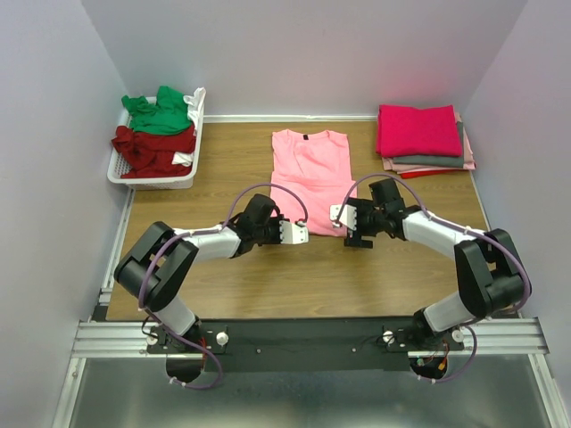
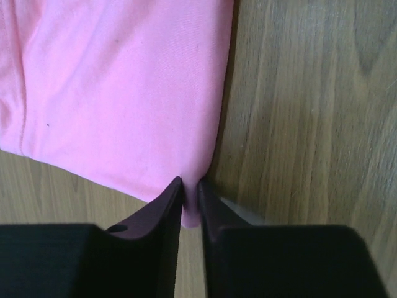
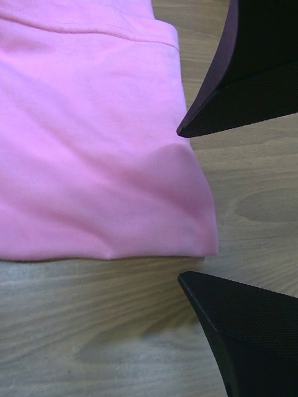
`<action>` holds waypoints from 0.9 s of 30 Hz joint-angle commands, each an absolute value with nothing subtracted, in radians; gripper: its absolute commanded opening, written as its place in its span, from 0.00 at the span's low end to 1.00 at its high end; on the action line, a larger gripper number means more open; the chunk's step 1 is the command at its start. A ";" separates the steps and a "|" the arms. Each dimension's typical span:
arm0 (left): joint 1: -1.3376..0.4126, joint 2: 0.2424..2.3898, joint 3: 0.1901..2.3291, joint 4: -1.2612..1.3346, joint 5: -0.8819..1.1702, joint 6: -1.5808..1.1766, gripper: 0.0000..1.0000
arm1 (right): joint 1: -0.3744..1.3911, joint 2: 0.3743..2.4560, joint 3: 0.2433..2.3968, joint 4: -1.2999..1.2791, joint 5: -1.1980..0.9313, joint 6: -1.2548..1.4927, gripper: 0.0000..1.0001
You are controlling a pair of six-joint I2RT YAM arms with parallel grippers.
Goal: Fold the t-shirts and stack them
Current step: Fold the tshirt
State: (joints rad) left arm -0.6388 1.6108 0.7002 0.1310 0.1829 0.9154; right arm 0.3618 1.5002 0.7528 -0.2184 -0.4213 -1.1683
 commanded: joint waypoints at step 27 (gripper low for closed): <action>-0.653 1.542 0.680 0.146 0.235 0.897 0.00 | 0.380 1.568 0.778 -0.230 -0.379 -1.103 0.85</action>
